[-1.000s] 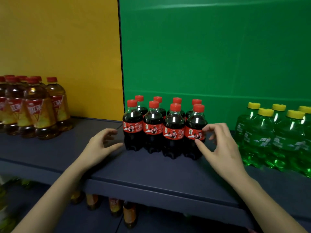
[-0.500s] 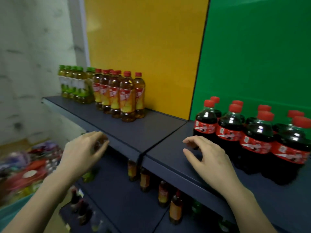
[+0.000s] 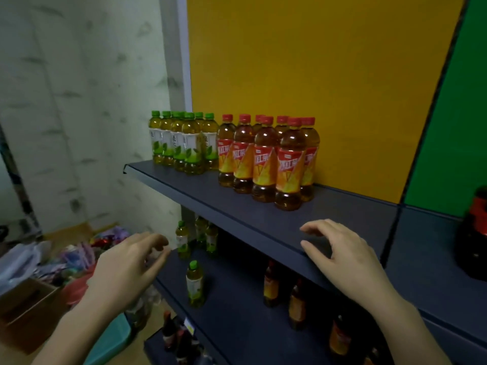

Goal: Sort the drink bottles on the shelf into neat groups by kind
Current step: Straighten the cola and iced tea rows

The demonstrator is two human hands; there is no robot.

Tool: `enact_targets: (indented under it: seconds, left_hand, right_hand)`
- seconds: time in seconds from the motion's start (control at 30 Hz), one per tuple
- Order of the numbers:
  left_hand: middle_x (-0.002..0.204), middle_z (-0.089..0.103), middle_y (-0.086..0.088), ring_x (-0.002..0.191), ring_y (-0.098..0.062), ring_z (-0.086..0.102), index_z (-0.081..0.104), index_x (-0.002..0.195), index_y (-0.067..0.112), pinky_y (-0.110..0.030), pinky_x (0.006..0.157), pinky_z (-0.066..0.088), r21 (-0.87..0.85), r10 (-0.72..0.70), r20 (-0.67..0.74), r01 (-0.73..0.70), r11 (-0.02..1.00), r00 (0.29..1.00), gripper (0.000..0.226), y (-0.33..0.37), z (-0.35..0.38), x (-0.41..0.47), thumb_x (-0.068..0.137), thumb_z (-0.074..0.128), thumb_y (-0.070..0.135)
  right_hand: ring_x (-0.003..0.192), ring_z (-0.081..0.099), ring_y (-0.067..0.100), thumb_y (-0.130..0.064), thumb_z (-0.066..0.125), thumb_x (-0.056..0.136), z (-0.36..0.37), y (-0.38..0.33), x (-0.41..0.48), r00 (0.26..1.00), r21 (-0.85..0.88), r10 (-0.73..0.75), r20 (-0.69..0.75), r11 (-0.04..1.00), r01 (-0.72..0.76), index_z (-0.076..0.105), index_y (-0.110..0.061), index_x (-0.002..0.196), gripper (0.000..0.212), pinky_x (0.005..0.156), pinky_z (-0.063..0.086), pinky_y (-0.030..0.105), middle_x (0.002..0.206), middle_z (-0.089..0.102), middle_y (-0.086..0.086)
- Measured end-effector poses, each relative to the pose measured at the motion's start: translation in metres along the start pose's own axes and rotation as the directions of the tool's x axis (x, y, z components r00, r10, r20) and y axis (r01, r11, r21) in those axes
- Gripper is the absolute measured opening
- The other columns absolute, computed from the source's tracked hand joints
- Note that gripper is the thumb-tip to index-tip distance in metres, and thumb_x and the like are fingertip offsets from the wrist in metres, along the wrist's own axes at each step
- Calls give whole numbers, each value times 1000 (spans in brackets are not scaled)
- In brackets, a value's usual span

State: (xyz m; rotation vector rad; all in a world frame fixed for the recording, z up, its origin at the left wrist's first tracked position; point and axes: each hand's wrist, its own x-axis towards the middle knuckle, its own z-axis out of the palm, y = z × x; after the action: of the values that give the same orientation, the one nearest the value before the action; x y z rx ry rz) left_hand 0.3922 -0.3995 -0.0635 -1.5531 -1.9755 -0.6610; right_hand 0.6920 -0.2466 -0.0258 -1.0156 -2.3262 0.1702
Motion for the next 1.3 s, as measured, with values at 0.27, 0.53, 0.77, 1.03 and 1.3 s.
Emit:
enact_targets:
  seconds: [0.27, 0.53, 0.77, 1.03, 1.3]
  left_hand:
    - [76, 67, 7, 65, -15, 65, 65, 85, 25, -25, 46, 46, -80, 85, -4, -85, 993, 996, 38, -69, 30, 77, 82, 38, 51]
    - [93, 66, 8, 86, -15, 65, 64, 98, 20, -26, 61, 51, -233, 180, -7, -177, 956, 984, 46, -92, 88, 148, 81, 37, 53]
    - [114, 60, 11, 102, -8, 58, 54, 121, 24, -24, 74, 44, -397, 219, 15, -196, 897, 976, 73, -95, 143, 223, 69, 32, 72]
    - [139, 46, 4, 125, -14, 46, 30, 140, 23, -34, 98, 41, -622, 273, 172, -111, 775, 946, 104, -93, 182, 289, 57, 59, 77]
    - [116, 52, 18, 100, 1, 57, 26, 132, 33, -16, 79, 47, -918, 527, 394, 290, 272, 753, 132, -80, 213, 345, 17, 82, 67]
  right_hand:
    - [109, 50, 3, -43, 52, 88, 15, -32, 56, 987, -71, 150, -65, 985, -154, 50, -37, 117, 29, 81, 46, 29, 111, 51, -24]
    - [108, 53, 10, -51, 56, 79, 28, -29, 90, 948, -108, 288, -134, 947, -303, 48, -28, 123, 50, 86, 50, 39, 118, 55, -13]
    - [121, 47, 15, -73, 45, 56, 35, -19, 131, 898, -113, 395, -194, 900, -421, 30, -23, 140, 99, 96, 46, 44, 139, 44, -3]
    - [134, 33, 15, -89, 51, 44, 44, -7, 165, 836, 33, 536, -116, 843, -536, 11, -27, 147, 127, 107, 35, 44, 151, 26, -6]
    - [99, 51, -5, -35, 82, 61, 61, -6, 197, 799, 559, 594, -90, 694, -454, 16, -39, 136, 100, 68, 44, 15, 125, 44, -14]
